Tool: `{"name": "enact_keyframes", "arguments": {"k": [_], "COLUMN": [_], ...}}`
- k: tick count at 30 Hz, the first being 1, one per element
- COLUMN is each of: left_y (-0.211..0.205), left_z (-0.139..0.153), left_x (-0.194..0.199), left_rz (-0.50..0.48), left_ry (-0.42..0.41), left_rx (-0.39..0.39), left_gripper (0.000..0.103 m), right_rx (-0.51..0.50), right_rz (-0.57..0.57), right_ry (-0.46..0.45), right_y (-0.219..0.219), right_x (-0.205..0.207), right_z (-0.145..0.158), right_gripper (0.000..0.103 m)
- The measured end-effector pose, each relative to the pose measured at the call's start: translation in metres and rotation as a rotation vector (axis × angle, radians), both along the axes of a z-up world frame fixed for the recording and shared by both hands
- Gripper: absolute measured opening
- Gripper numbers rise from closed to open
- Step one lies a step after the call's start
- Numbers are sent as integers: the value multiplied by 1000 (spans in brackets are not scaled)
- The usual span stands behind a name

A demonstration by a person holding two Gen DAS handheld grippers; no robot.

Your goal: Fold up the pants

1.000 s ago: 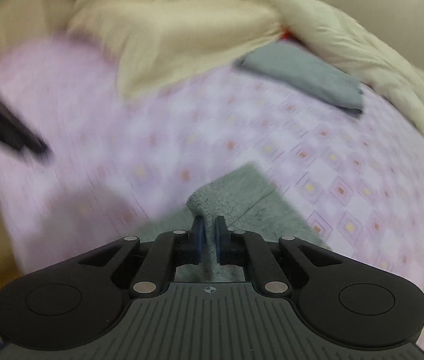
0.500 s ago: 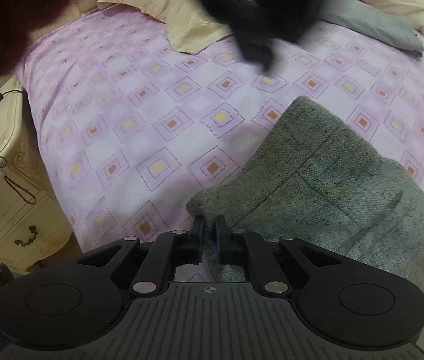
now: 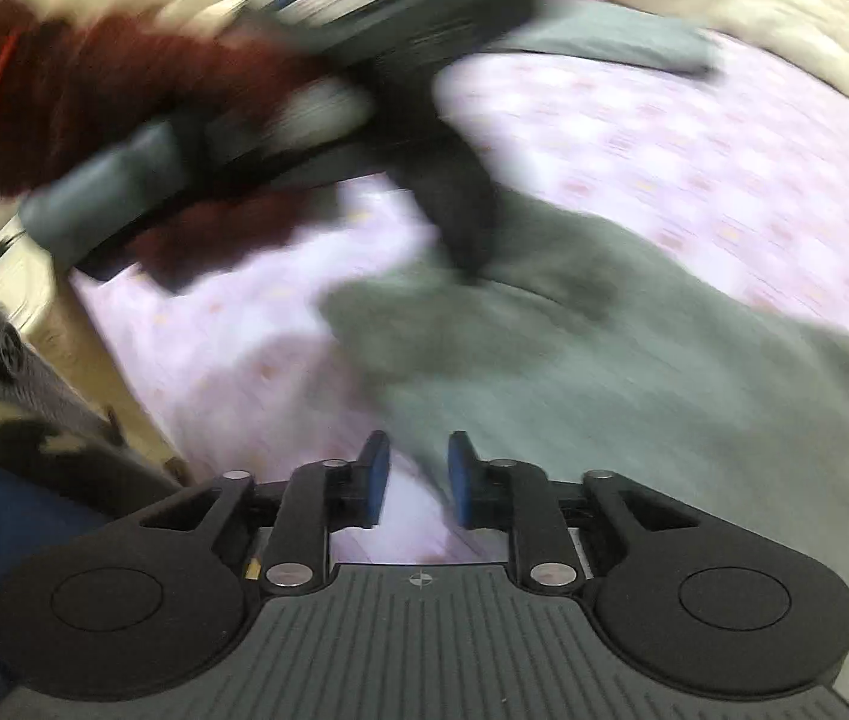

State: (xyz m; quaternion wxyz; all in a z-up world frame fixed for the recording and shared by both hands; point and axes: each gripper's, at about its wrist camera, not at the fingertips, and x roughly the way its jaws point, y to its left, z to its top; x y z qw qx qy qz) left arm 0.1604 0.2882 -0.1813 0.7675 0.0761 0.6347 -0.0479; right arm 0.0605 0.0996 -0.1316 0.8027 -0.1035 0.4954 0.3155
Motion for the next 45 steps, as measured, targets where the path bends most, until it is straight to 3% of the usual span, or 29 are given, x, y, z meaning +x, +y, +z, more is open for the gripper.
{"name": "enact_keyframes", "arguments": {"k": [4, 9, 12, 18, 21, 23, 24, 25, 28, 30, 33, 37, 38, 42, 45], "left_y": [-2, -11, -13, -8, -9, -11, -11, -12, -12, -15, -21, -20, -19, -15, -11], "left_z": [-2, -3, -2, 1, -1, 0, 0, 0, 1, 2, 3, 6, 8, 12, 6], "left_x": [-12, -14, -12, -11, -11, -12, -13, -13, -17, -19, -20, -20, -20, -26, -38], "left_rz": [74, 105, 146, 241, 263, 275, 282, 287, 304, 305, 294, 255, 238, 169, 119], "left_ry": [-44, -55, -47, -36, -40, -45, -49, -52, -67, -79, -77, -70, -67, -62, -36], "left_rx": [9, 55, 60, 39, 42, 47, 49, 52, 59, 66, 85, 81, 80, 78, 118], "left_gripper": [18, 18, 18, 18, 18, 18, 18, 18, 19, 19, 19, 19, 21, 21, 18], "right_rx": [-2, 24, 40, 27, 20, 24, 6, -12, -12, -17, -98, -84, -75, -19, -7], "right_rz": [-237, -371, -344, -178, -95, -50, -10, 25, -4, -53, -7, -41, -59, -247, -417], "right_ry": [-41, -96, -75, 37, 113, 183, 188, 167, 70, 83, 73, -40, -77, -116, -108], "right_y": [-76, -131, -137, -130, -124, -122, -117, -113, -105, -98, -76, -81, -87, -126, -165], "right_x": [36, 110, 148, 202, 201, 203, 199, 194, 205, 225, 227, 207, 199, 160, 123], "right_z": [19, 20, 1, -38, -48, -53, -54, -50, -34, -42, -65, -46, -37, -7, 2], "right_gripper": [28, 32, 33, 33, 32, 16, 2, 2, 2, 2, 4, 20, 30, 31, 31]}}
